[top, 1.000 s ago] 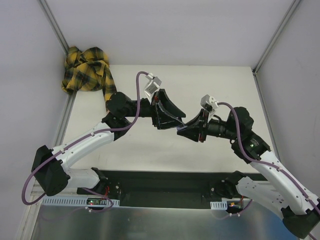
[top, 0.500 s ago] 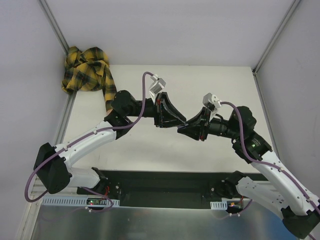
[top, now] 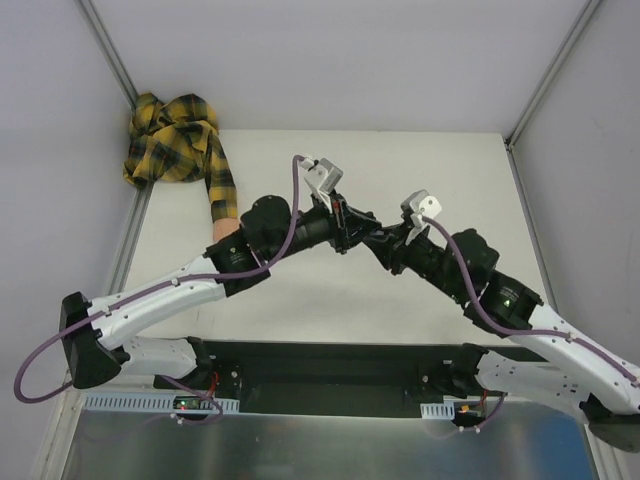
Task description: Paint the nails
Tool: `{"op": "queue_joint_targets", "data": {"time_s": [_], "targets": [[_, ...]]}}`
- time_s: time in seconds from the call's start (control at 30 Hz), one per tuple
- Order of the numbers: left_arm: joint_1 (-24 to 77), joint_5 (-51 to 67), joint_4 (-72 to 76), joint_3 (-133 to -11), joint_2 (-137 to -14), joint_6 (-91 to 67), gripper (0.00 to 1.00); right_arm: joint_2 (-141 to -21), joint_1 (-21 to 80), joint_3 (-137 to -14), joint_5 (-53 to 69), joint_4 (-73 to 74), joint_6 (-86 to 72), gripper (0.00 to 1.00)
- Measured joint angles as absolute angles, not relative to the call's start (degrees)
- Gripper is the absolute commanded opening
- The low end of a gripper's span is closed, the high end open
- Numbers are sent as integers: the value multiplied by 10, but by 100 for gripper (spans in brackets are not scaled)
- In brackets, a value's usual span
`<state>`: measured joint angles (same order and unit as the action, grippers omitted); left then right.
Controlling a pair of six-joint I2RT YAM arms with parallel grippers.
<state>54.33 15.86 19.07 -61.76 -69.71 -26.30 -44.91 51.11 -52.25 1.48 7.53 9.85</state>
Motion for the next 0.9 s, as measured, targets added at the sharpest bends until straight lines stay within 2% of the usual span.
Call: {"op": "queue_joint_targets", "data": {"time_s": [0.03, 0.1, 0.27, 0.37, 0.4, 0.5, 0.53, 0.63, 0.7, 0.9], "targets": [[582, 62, 150, -640, -698, -242, 0, -448, 559, -522, -80, 74, 119, 0], [619, -51, 101, -675, -707, -234, 0, -454, 611, -522, -190, 61, 147, 0], [642, -171, 57, -704, -729, -241, 0, -482, 634, -521, -264, 39, 182, 0], [644, -181, 41, -706, -731, -245, 35, -485, 630, -517, -253, 42, 192, 0], [644, -180, 37, -708, -731, -243, 56, -483, 624, -517, -239, 42, 194, 0], [632, -153, 35, -710, -728, -236, 80, -471, 592, -517, -165, 56, 197, 0], [623, -138, 34, -709, -724, -234, 83, -466, 578, -517, -135, 63, 197, 0], [595, -76, 40, -692, -698, -230, 87, -459, 530, -524, -36, 87, 194, 0], [563, 5, 61, -661, -664, -234, 87, -458, 490, -532, 51, 107, 185, 0], [448, 261, 210, -577, -616, -309, 81, -446, 391, -535, 270, 122, 139, 0]]}}
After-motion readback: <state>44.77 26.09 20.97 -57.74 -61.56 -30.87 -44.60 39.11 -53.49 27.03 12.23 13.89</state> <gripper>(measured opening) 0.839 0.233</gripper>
